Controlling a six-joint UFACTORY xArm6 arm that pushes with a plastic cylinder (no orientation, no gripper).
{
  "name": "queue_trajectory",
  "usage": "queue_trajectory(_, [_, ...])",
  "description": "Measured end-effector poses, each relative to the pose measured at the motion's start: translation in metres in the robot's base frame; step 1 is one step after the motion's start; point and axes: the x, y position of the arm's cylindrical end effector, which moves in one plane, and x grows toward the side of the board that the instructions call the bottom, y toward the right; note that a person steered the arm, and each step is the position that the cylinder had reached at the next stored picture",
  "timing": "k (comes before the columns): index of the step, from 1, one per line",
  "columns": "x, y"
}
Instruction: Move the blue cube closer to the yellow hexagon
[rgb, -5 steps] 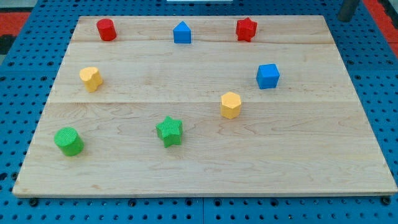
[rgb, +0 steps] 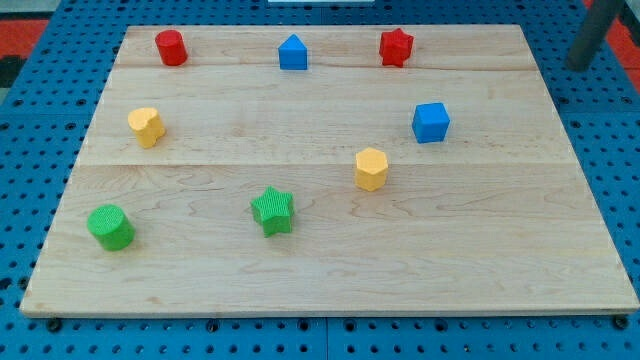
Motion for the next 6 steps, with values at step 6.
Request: queue_trajectory(6, [0.105, -0.154])
